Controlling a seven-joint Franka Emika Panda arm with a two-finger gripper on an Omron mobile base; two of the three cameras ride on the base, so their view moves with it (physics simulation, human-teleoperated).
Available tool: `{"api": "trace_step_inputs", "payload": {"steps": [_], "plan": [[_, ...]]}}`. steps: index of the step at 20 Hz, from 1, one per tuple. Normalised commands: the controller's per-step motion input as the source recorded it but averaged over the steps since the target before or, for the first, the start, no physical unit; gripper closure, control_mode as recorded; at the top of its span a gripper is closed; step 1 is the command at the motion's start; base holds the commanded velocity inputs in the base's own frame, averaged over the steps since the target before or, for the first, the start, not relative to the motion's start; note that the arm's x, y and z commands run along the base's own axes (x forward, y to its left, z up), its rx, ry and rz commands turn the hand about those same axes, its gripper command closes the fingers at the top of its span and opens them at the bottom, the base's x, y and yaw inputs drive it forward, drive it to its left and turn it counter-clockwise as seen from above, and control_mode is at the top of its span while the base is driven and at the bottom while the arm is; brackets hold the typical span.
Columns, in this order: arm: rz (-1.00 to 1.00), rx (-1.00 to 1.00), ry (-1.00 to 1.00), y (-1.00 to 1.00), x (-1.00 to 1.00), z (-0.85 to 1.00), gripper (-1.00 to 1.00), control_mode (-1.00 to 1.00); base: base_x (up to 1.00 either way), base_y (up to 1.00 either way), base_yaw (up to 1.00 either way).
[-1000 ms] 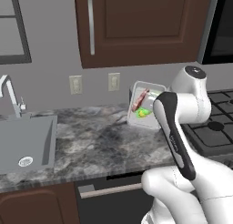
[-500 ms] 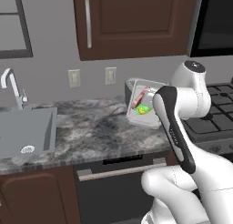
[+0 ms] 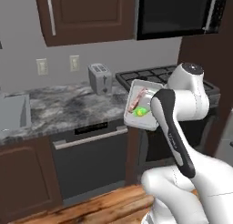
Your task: Place the tupperware on the top shelf of the fridge. Make space for the tupperware among the existing items by rearranging them on the shelves if needed. Close the fridge door when finished.
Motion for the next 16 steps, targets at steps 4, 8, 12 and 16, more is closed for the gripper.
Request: {"api": "trace_step_inputs", "payload": {"steps": [4,8,12,16], "plan": [[0.0,0.0,0.0,0.0,0.0,0.0,1.0,1.0,-0.41,0.0,-0.82],[0.0,0.0,0.0,0.0,0.0,0.0,1.0,1.0,-0.04,0.0,-0.88],[0.0,0.0,0.0,0.0,0.0,0.0,1.0,1.0,0.0,-0.02,-0.85],[0.0,0.0,0.0,0.0,0.0,0.0,1.0,1.0,0.0,-0.08,-0.85]]}}
